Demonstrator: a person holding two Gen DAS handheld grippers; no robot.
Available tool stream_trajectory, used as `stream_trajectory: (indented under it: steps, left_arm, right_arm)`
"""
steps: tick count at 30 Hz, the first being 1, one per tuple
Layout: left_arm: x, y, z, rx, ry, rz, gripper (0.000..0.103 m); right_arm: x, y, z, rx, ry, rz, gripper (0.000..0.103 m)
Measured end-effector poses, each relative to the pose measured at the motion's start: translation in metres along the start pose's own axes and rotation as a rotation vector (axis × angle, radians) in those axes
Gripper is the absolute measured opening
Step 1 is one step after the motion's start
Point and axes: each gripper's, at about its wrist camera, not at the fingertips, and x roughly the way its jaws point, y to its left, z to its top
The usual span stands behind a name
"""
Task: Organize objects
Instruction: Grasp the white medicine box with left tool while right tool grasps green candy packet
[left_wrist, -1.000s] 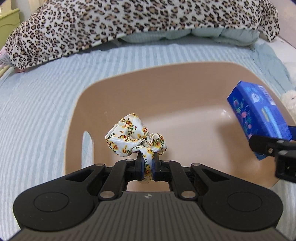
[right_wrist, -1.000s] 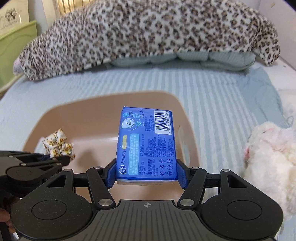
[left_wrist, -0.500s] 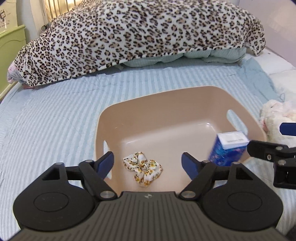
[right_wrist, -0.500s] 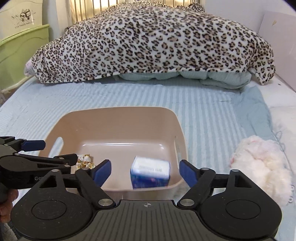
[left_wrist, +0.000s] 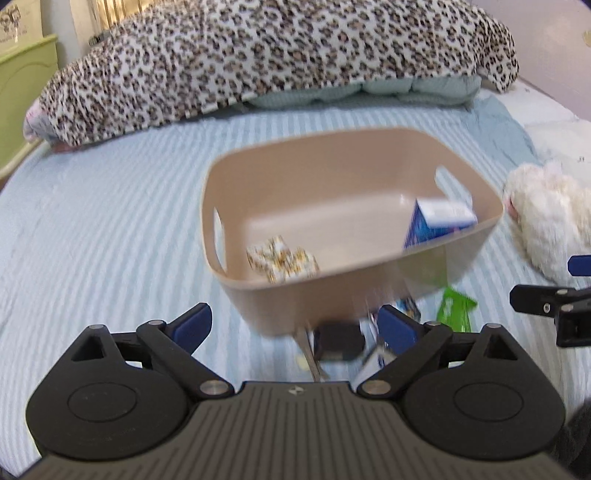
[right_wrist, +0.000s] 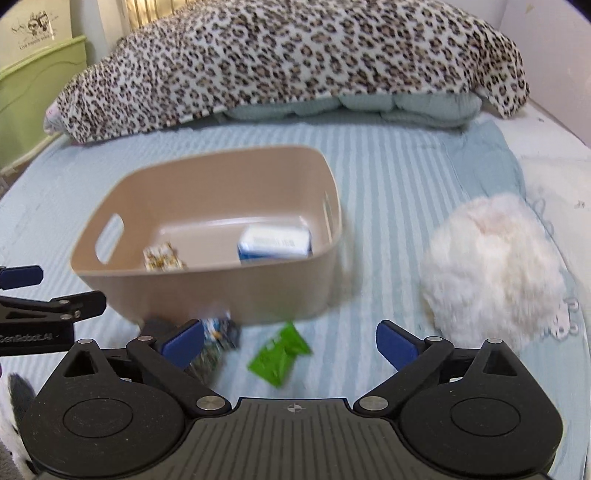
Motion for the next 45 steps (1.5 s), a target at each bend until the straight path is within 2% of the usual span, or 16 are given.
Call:
stream_trajectory:
  steps: [7,13,24,27,31,33,35,36,37,39,40,41,45]
  left_arm:
    - [0.023,-0.006,-0.028,0.008,0.074,-0.053,0.097]
    - [0.037,-0.015,-0.038,0.039,0.097,-0.091,0.096]
    - [0.073,-0.021,-0.043,0.036,0.142,-0.101,0.095]
    - [0.081,-0.018,-0.042,0.021,0.151,-0.104,0.091]
    - [0.085,-0.012,-0.044,-0.016,0.156,-0.141,0.08]
    - [0.085,-0.009,-0.044,-0.03,0.154,-0.161,0.071]
    - [0.085,-0.008,-0.044,-0.043,0.158,-0.178,0.056]
    - [0.086,-0.006,-0.044,-0.049,0.159,-0.18,0.053]
    - [0.086,-0.005,-0.043,-0.053,0.161,-0.177,0.044]
    - [0.087,-0.001,-0.041,-0.058,0.161,-0.171,0.04]
    - [0.087,0.001,-0.041,-0.061,0.163,-0.175,0.039]
    - [0.088,0.002,-0.04,-0.064,0.165,-0.178,0.038]
    - [0.087,0.009,-0.041,-0.075,0.177,-0.185,0.035]
  right_arm:
    - [0.023,-0.006,-0.027,0.025,0.066,-0.014,0.101]
    - [0.044,-0.004,-0.044,0.021,0.095,-0.022,0.101]
    - [0.077,0.0,-0.05,0.032,0.084,-0.023,0.1]
    - [0.085,0.0,-0.049,0.048,0.077,-0.015,0.097]
    - [0.096,0.003,-0.048,0.067,0.067,-0.004,0.087]
    - [0.102,0.006,-0.047,0.067,0.066,-0.006,0.081]
    - [0.104,0.01,-0.048,0.06,0.05,-0.018,0.07]
    - [0.105,0.013,-0.048,0.052,0.039,-0.017,0.068]
    - [0.105,0.015,-0.048,0.046,0.037,-0.014,0.06]
    - [0.105,0.019,-0.049,0.035,0.035,-0.008,0.049]
    - [0.105,0.02,-0.05,0.031,0.034,-0.001,0.04]
    - [0.104,0.021,-0.05,0.029,0.033,0.006,0.034]
    - [0.1,0.019,-0.051,0.049,0.022,0.023,0.024]
